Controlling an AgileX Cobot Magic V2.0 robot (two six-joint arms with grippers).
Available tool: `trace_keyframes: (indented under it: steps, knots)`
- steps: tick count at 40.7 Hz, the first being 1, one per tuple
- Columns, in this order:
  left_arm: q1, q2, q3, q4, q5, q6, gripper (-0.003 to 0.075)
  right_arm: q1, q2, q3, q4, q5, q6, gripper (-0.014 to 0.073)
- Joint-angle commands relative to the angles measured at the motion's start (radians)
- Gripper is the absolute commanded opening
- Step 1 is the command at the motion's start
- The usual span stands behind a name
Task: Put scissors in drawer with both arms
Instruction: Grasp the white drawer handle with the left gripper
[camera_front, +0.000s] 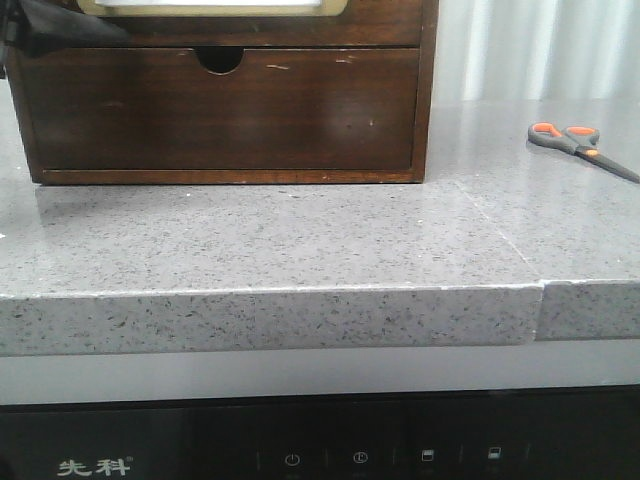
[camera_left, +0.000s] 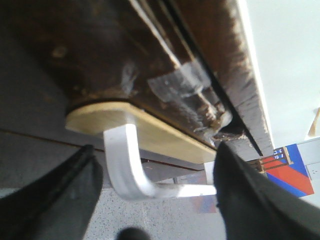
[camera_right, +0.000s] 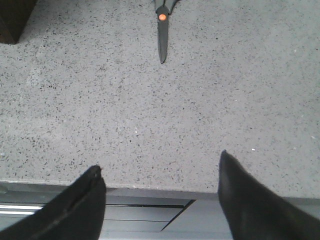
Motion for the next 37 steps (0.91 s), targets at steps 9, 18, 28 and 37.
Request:
trace_keyframes:
  steps: [9, 18, 28, 37]
  knots:
    - [0.001, -0.023, -0.037, -0.086, 0.061, -0.009, 0.0164, -0.004, 0.005, -0.034, -0.018, -0.062, 0.001, 0.0507]
    - [0.001, -0.025, -0.027, -0.086, 0.111, -0.009, 0.0153, -0.004, 0.005, -0.034, -0.018, -0.062, 0.001, 0.0507]
    - [0.001, -0.116, 0.132, -0.086, 0.169, 0.026, 0.0153, -0.004, 0.005, -0.034, -0.018, -0.062, 0.001, 0.0507]
    - [0.001, -0.288, 0.345, -0.086, 0.237, 0.072, 0.0153, -0.004, 0.005, -0.034, -0.018, -0.062, 0.001, 0.0507]
